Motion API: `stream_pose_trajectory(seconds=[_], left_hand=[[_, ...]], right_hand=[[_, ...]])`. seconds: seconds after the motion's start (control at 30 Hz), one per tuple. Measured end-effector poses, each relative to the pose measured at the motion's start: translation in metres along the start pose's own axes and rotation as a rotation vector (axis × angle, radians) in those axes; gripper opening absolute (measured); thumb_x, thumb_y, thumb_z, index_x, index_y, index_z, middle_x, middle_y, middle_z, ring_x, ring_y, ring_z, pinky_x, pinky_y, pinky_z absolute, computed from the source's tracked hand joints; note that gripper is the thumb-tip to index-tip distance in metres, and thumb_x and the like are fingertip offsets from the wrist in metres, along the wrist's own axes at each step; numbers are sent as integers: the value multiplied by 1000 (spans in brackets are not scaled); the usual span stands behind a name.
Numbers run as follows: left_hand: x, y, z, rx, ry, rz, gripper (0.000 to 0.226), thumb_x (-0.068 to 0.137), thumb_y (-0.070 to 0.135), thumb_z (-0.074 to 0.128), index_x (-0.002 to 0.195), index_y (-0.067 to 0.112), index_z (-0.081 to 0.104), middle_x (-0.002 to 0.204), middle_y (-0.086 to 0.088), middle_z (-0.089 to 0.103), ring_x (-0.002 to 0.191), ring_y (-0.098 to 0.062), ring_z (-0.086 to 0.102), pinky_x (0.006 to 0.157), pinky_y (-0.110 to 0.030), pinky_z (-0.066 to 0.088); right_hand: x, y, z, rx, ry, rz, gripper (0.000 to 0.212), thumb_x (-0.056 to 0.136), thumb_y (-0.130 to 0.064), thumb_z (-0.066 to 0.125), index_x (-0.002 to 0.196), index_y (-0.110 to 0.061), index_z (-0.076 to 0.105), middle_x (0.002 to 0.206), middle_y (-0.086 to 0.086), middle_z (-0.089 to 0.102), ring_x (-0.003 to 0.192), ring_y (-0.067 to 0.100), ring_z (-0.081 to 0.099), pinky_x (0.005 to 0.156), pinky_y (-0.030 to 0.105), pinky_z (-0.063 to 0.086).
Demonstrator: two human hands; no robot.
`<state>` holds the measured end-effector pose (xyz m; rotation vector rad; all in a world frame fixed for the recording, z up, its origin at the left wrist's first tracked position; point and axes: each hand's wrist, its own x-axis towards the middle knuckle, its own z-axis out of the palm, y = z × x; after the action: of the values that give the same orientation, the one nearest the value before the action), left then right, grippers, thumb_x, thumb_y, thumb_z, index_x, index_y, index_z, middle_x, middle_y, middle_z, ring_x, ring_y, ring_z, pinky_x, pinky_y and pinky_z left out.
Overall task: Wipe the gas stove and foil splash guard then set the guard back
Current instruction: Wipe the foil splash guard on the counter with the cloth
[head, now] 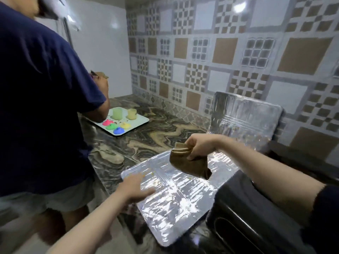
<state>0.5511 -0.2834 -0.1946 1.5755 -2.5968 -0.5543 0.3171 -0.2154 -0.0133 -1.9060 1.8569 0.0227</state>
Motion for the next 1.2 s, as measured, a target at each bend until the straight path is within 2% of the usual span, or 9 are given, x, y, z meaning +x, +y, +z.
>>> stream_pose_trajectory(seconds=[0.07, 0.17, 0.23, 0.37, 0.5, 0.57, 0.73, 0.97, 1.2], left_hand=[[11, -30, 3, 80, -40, -19, 130, 35, 106, 27, 140, 30, 37, 144, 0, 44, 133, -23, 41, 106, -43, 37], [12, -52, -1, 83, -173, -91, 164, 14, 103, 30, 151, 14, 12, 159, -11, 10, 146, -30, 10, 116, -55, 12], [13, -60, -4, 81, -246, -89, 174, 9, 101, 30, 152, 10, -6, 160, -10, -14, 147, -27, -11, 114, -59, -4], [19, -74, 6, 91, -308, -61, 171, 12, 99, 31, 149, 10, -20, 155, -5, -32, 143, -22, -26, 110, -61, -14], [18, -79, 14, 70, -309, -49, 164, 22, 97, 36, 151, 6, -6, 151, -2, -38, 141, -19, -31, 107, -63, -18], [17, -81, 16, 41, -309, -55, 160, 30, 96, 43, 151, 8, -13, 148, 0, -43, 140, -17, -33, 105, -62, -22], [16, -84, 17, 33, -305, -54, 153, 47, 90, 58, 144, 12, -30, 146, 4, -45, 138, -16, -36, 105, -61, -23], [19, -84, 19, 36, -285, -90, 152, 46, 90, 59, 145, 17, -30, 148, 5, -42, 140, -15, -33, 105, -60, -23], [20, -80, 18, 73, -339, -129, 153, 46, 89, 60, 145, 15, -31, 147, 5, -44, 140, -16, -34, 105, -60, -22]], right_hand=[[35, -20, 15, -140, -36, -10, 19, 83, -13, 60, 101, -12, 63, 100, 5, 65, 88, 20, 57, 69, 28, 46], [80, -43, 42, -254, -70, -51, 28, 81, -5, 51, 108, -8, 62, 103, 10, 67, 83, 21, 53, 55, 21, 37], [109, -53, 60, -261, -54, -70, 29, 80, -3, 49, 106, -11, 62, 104, 10, 68, 89, 26, 59, 61, 24, 40], [152, -62, 92, -271, 50, -146, 20, 84, -10, 56, 101, -14, 66, 100, 12, 71, 95, 32, 63, 67, 25, 38], [185, -71, 114, -288, 97, -207, 33, 78, -3, 53, 106, -16, 65, 100, 13, 69, 96, 34, 62, 68, 31, 43], [199, -74, 128, -310, 59, -254, 47, 78, 2, 51, 119, -18, 61, 114, 12, 64, 106, 32, 59, 78, 32, 47], [209, -70, 152, -471, -83, -227, 67, 80, 9, 41, 142, -18, 40, 157, 12, 22, 137, 36, 33, 97, 42, 44], [196, -61, 161, -608, -117, -328, 80, 85, 4, 47, 151, -24, 11, 158, 18, 8, 142, 38, 22, 110, 44, 33], [153, -47, 164, -697, -221, -395, 82, 83, 4, 45, 152, -22, 8, 158, 19, 3, 140, 35, 25, 106, 40, 34]])
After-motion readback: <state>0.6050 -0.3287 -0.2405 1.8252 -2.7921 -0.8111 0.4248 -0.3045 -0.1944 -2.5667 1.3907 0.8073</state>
